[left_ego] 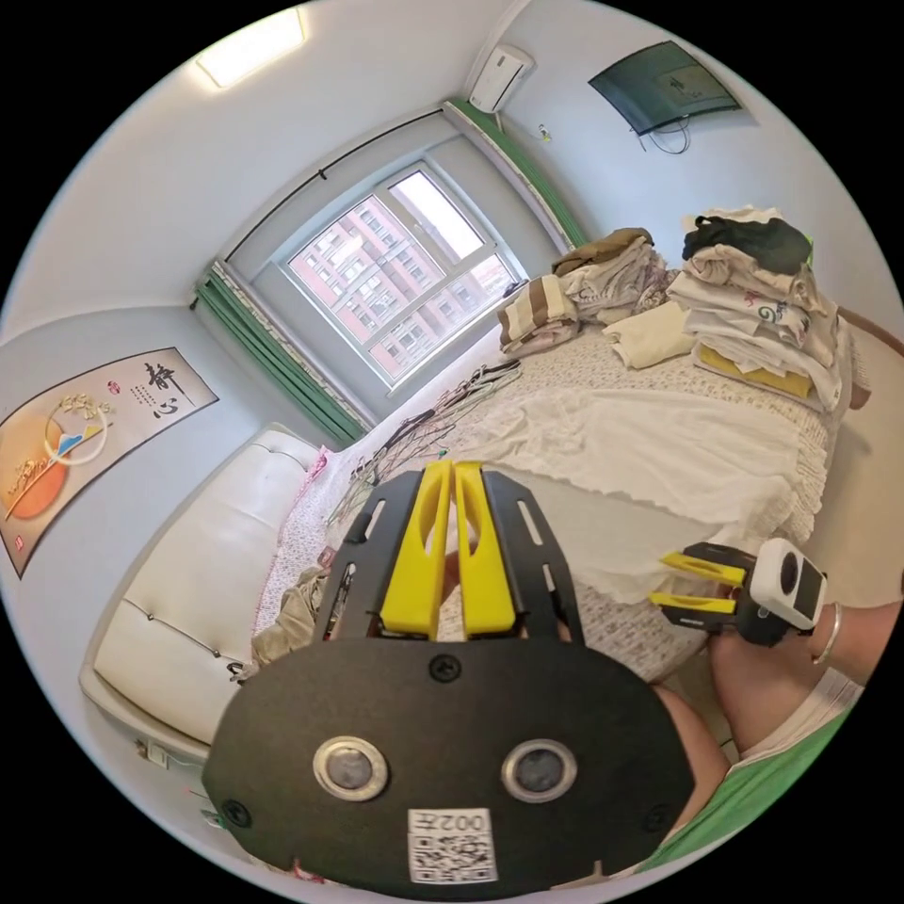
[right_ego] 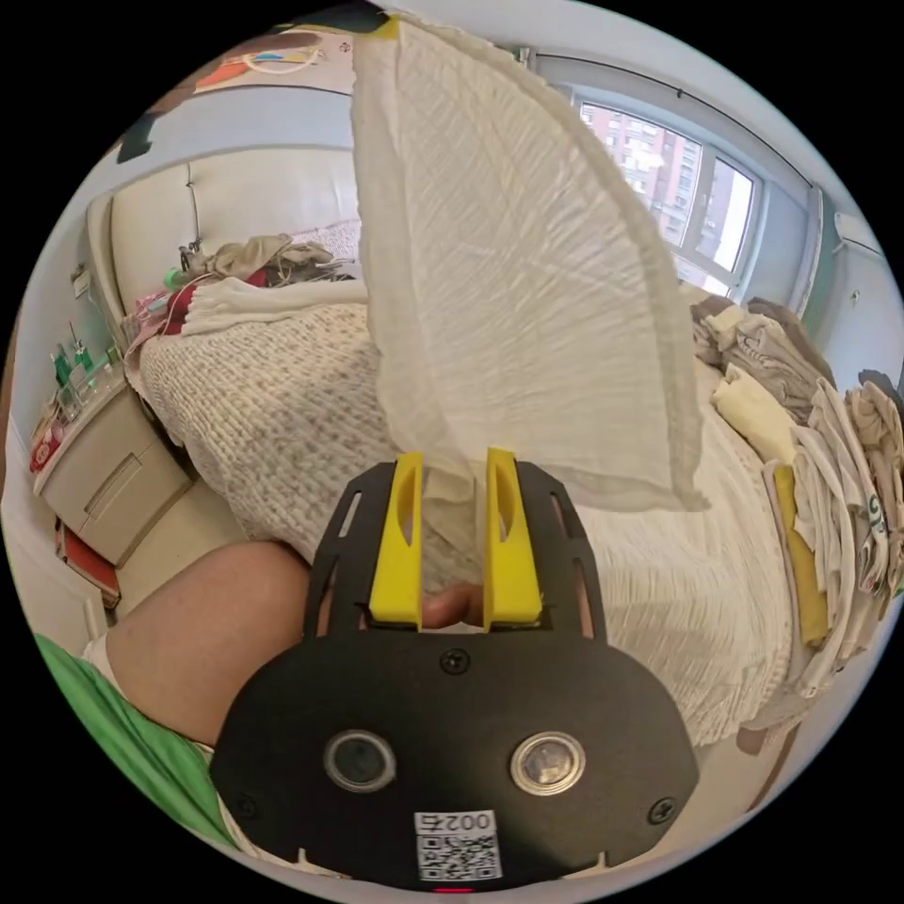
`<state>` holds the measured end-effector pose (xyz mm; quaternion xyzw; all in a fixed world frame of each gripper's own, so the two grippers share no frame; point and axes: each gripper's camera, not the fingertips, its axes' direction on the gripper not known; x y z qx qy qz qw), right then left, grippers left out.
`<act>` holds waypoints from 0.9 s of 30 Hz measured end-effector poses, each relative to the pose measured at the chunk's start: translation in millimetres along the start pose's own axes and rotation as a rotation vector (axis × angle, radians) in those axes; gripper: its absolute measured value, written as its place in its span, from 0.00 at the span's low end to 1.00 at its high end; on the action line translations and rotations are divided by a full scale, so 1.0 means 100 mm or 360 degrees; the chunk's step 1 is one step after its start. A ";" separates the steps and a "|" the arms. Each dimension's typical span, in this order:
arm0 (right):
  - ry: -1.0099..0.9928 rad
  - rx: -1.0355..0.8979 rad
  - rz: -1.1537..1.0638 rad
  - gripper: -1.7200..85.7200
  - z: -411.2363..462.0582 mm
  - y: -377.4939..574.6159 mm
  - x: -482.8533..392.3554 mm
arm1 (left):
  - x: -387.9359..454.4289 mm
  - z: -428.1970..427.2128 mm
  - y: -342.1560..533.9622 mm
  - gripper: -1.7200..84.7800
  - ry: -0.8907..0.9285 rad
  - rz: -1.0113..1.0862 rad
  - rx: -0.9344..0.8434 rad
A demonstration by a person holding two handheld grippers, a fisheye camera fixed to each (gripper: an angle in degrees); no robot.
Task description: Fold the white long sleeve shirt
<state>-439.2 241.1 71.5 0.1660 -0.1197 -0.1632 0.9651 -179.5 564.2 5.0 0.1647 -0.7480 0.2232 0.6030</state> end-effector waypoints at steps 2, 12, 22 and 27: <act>0.0018 -0.0034 -0.0041 0.12 0.06 0.01 -0.09 | -0.02 0.00 -0.02 0.01 -0.0006 -0.0004 0.0002; -0.0107 -0.0052 -0.0156 0.01 -0.12 0.01 -0.47 | -0.19 0.00 -0.03 0.01 -0.0089 -0.0007 -0.0023; -0.0262 -0.0165 -0.0772 0.01 -0.57 0.45 -1.21 | -0.65 0.12 0.42 0.01 -0.0170 -0.0068 -0.0196; -0.0330 -0.0274 -0.0979 0.01 -0.76 0.71 -1.35 | -0.60 0.16 0.91 0.01 -0.0033 0.0085 -0.0306</act>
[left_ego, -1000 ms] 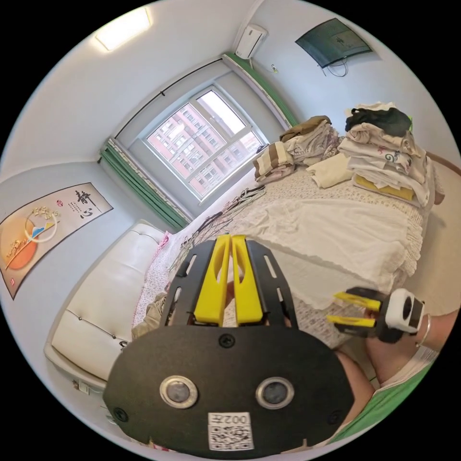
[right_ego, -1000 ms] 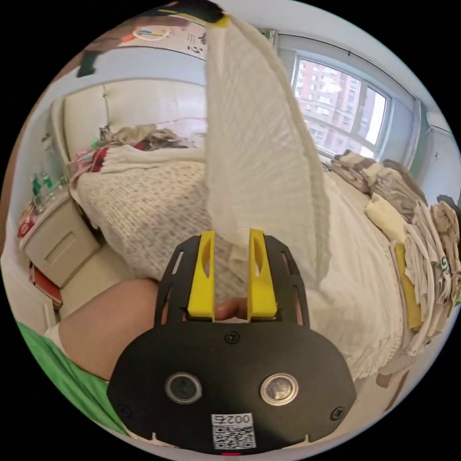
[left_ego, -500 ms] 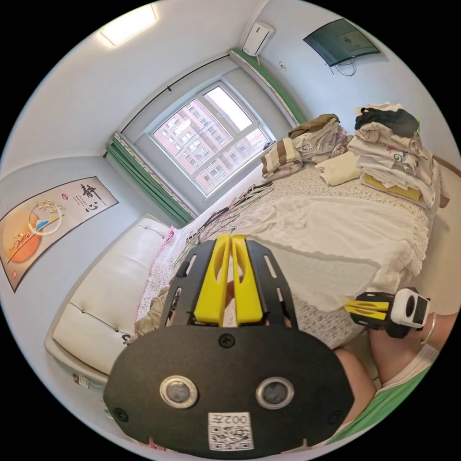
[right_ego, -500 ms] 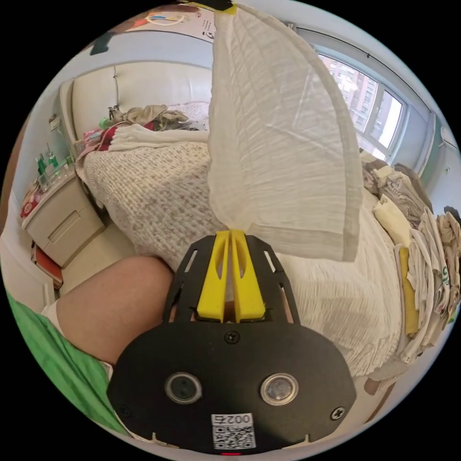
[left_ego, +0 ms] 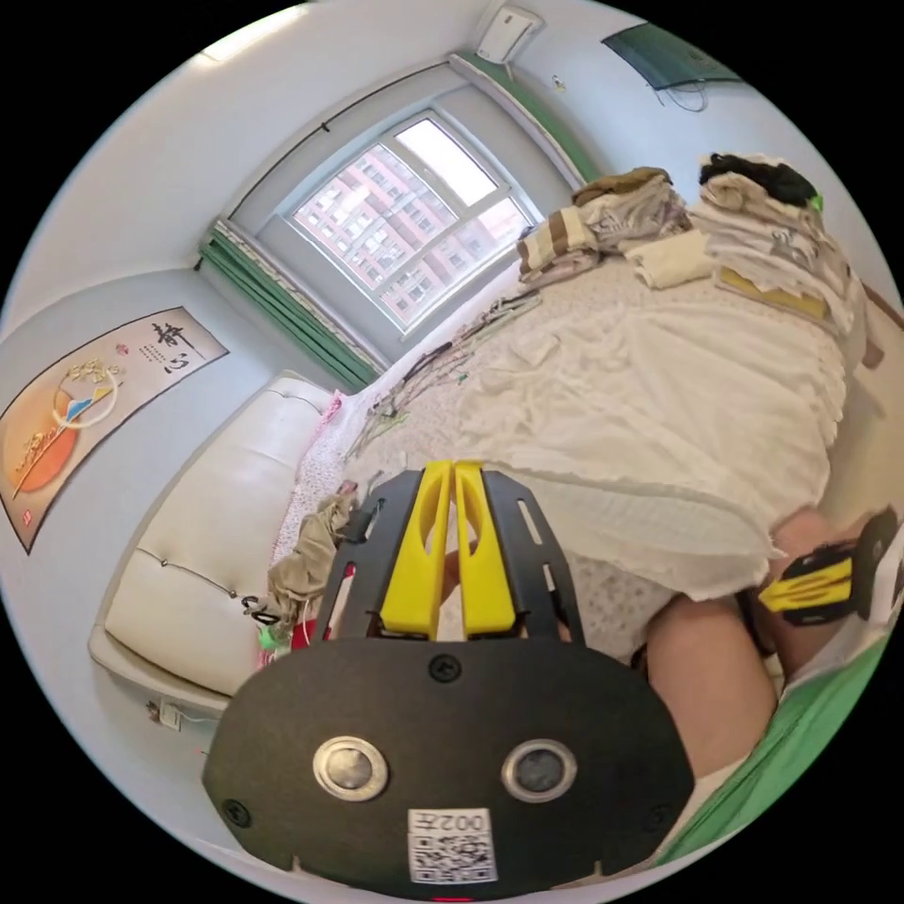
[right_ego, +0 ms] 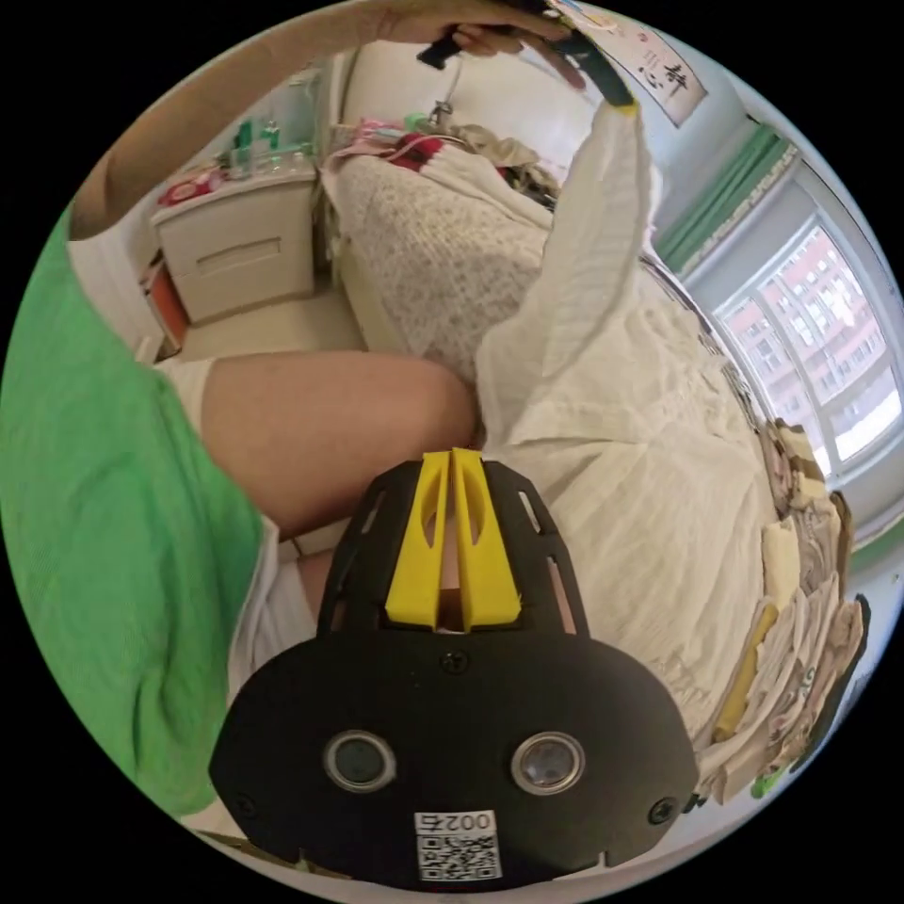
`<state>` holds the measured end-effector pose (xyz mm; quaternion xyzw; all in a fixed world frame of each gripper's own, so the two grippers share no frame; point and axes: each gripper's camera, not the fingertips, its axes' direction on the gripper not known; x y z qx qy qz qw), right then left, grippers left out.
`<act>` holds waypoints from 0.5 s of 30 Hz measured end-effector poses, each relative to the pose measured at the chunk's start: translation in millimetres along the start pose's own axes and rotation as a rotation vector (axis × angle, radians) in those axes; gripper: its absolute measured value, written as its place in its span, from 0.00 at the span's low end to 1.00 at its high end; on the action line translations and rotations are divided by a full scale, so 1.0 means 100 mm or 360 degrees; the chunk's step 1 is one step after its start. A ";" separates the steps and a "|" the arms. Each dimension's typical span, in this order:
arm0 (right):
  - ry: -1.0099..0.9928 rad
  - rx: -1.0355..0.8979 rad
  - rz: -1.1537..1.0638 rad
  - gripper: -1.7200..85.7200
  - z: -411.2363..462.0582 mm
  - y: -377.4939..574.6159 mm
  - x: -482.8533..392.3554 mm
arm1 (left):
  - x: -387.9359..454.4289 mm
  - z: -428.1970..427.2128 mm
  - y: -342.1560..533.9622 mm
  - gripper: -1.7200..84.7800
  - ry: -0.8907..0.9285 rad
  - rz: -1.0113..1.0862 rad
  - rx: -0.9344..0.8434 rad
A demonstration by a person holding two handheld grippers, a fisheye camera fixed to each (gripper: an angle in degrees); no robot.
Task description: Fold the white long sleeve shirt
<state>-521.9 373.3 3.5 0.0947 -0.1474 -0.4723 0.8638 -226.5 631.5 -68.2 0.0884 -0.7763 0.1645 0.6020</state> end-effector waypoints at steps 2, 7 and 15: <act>-0.0090 0.0099 0.0073 0.02 -0.21 0.14 0.08 | 0.09 0.05 0.21 0.01 -0.0005 0.0088 -0.0069; 0.0080 0.0138 0.0724 0.09 -0.38 0.72 0.80 | 0.27 0.37 0.90 0.01 -0.0056 0.0260 -0.0408; 0.0555 0.0116 0.1517 0.11 -0.65 1.91 1.55 | -0.13 0.82 1.85 0.01 0.0100 -0.0028 -0.0794</act>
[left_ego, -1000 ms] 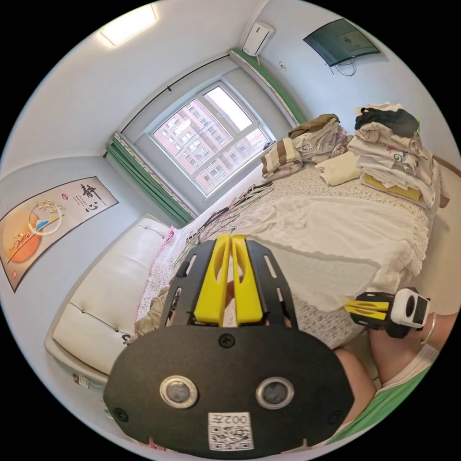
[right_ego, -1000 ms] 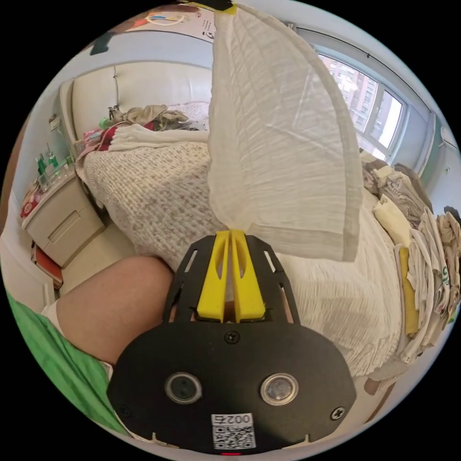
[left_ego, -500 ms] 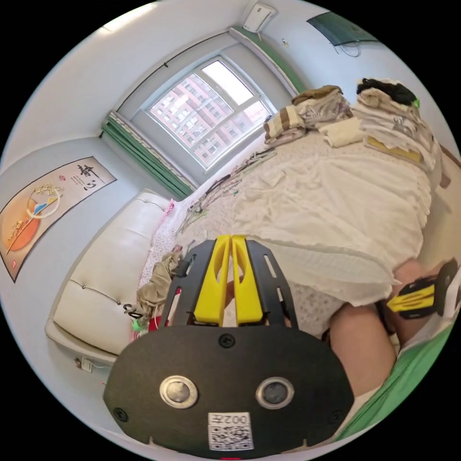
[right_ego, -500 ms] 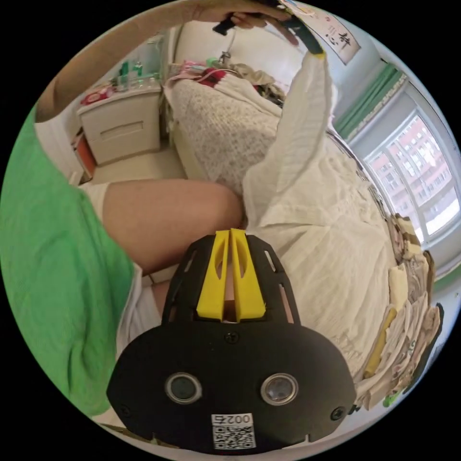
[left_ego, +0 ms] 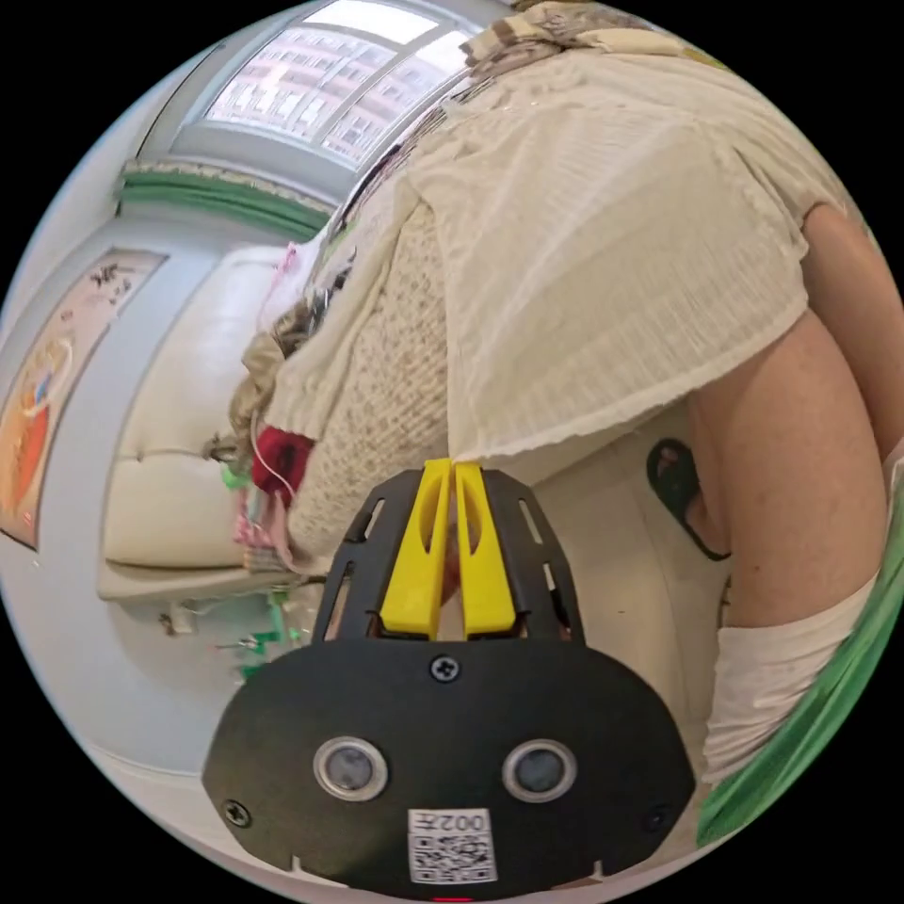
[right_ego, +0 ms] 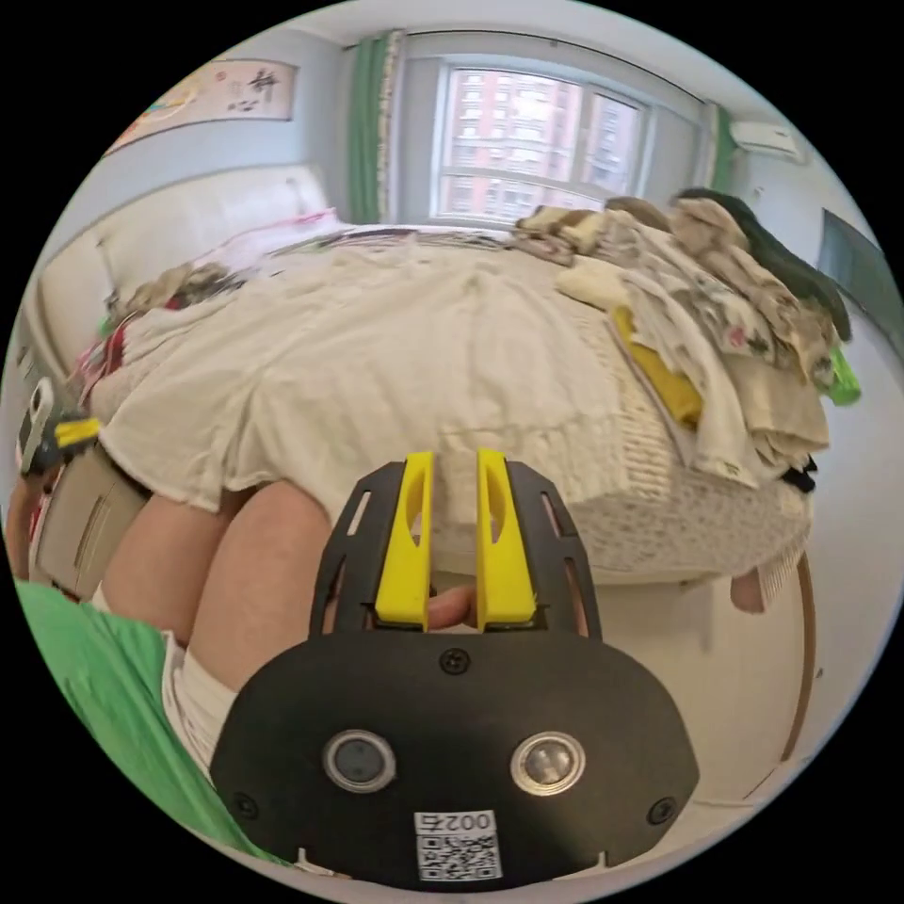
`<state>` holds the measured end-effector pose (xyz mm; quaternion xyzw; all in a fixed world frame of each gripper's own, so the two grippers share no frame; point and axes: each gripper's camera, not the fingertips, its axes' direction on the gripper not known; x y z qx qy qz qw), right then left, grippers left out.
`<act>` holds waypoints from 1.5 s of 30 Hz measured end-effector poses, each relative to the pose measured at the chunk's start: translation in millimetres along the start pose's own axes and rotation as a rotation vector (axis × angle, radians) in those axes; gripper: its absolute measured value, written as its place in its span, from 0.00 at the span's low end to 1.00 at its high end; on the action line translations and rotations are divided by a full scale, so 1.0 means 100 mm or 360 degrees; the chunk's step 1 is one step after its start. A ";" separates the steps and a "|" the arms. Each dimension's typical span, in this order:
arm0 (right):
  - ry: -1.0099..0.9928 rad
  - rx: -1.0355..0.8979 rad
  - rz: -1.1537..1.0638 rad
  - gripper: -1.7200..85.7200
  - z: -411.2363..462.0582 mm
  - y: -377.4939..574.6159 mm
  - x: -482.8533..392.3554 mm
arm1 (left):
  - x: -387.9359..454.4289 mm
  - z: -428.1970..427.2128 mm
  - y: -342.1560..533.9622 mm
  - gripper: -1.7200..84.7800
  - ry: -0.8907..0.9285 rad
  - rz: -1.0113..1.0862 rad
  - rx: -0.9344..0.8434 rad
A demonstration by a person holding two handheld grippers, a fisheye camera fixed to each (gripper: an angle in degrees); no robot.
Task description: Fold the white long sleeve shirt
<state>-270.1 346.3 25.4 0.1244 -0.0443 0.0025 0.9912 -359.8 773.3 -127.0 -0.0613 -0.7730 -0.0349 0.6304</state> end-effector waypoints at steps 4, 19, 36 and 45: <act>0.0023 0.0000 0.0264 0.14 0.08 0.03 0.50 | -0.56 0.05 0.13 0.01 0.0431 -0.0349 0.0122; 0.0553 0.0054 0.0459 0.02 -0.09 0.12 1.04 | -2.11 0.64 1.06 0.00 0.1683 -0.1429 0.0461; 0.0776 0.0467 0.0363 0.16 -1.17 0.48 0.17 | -2.01 0.19 1.07 0.18 0.1019 -0.1233 0.0258; 0.0341 0.0611 0.0159 0.22 -1.36 0.47 -0.56 | -1.67 0.33 1.27 0.07 0.1170 -0.0891 -0.0031</act>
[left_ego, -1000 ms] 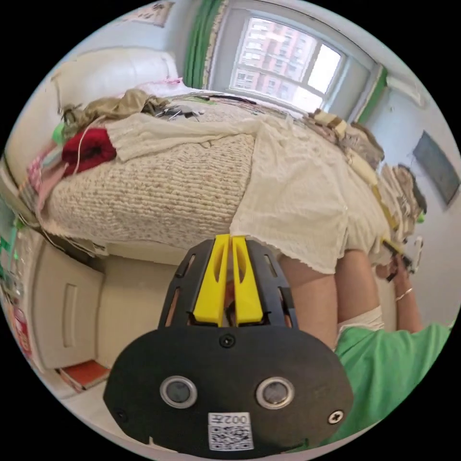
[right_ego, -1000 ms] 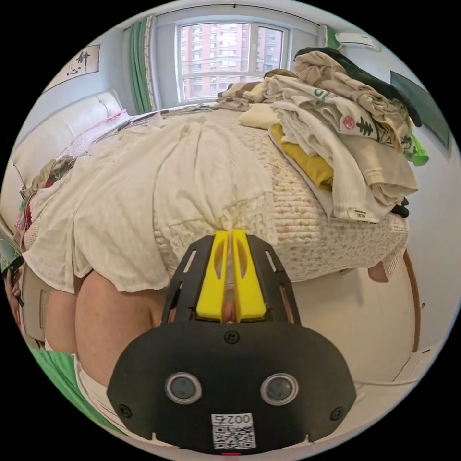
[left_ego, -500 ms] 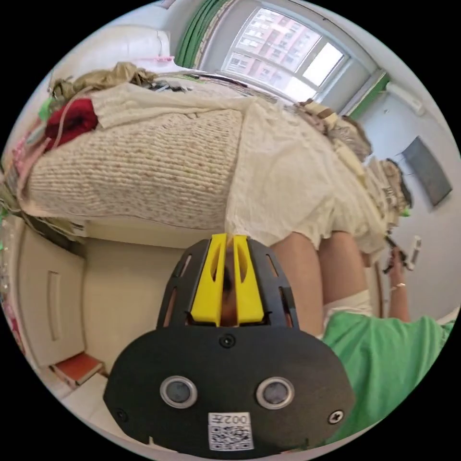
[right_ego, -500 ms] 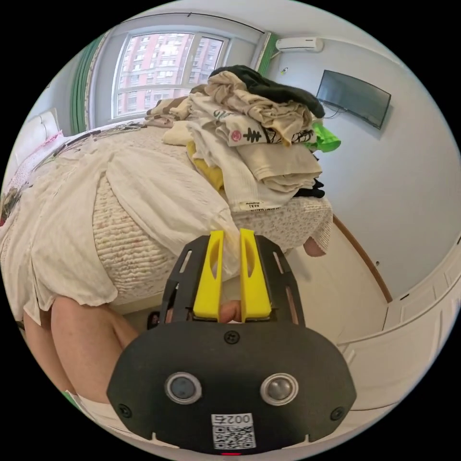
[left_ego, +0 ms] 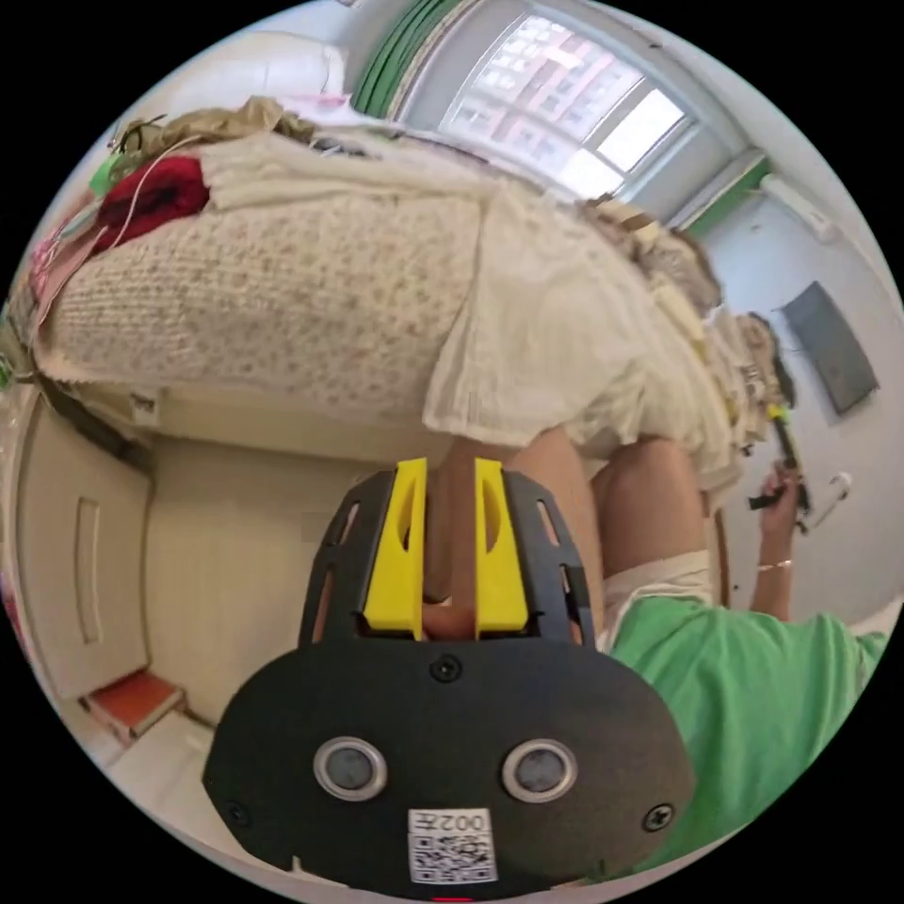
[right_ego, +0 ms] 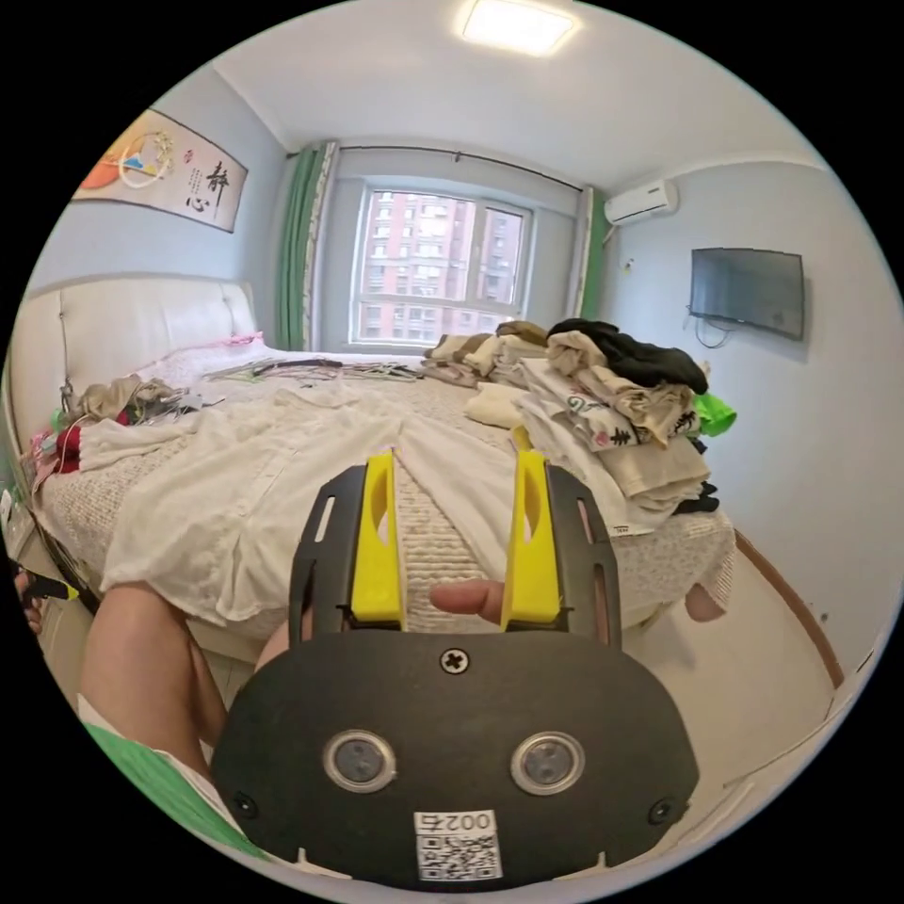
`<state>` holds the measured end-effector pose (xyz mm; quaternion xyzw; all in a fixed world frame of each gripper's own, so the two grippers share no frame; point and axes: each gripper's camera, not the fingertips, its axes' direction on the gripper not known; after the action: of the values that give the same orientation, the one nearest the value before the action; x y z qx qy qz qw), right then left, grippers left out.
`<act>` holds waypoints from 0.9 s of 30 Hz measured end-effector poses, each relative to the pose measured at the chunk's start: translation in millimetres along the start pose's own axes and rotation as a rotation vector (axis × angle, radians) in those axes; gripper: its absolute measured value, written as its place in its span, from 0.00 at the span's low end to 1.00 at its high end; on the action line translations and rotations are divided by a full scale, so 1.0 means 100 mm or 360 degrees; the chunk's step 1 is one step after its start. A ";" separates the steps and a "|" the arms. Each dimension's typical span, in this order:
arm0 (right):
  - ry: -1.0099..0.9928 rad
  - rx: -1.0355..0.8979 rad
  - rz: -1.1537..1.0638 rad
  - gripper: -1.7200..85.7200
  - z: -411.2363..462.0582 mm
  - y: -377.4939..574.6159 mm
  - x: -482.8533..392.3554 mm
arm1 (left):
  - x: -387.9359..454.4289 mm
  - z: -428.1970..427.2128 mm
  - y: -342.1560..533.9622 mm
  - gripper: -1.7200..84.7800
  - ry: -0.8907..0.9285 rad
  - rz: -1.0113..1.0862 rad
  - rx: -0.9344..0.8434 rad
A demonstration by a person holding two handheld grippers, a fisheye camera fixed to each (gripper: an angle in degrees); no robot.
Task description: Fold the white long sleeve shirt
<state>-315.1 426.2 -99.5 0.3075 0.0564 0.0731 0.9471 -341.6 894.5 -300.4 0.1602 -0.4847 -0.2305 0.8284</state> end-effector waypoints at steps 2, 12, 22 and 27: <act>-0.0039 -0.0035 -0.0045 0.21 0.01 0.05 -0.14 | 0.02 -0.01 0.10 0.06 -0.0098 0.0001 0.0029; -0.0295 0.0035 -0.0146 0.22 0.05 0.21 -0.58 | 0.66 -0.69 0.35 0.09 -0.0010 0.0226 0.0841; -0.0594 -0.0036 0.0012 0.22 0.94 0.08 -1.20 | 1.68 -0.44 -0.45 0.11 0.0114 0.0474 0.1015; -0.0398 0.0114 -0.0017 0.20 1.74 -0.20 -1.68 | 2.06 -0.10 -1.16 0.11 0.0162 0.0329 0.1117</act>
<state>-452.0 281.2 38.6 0.3476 -0.0578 0.0270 0.9355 -271.5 686.3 -212.1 0.3960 -0.5060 0.0429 0.7651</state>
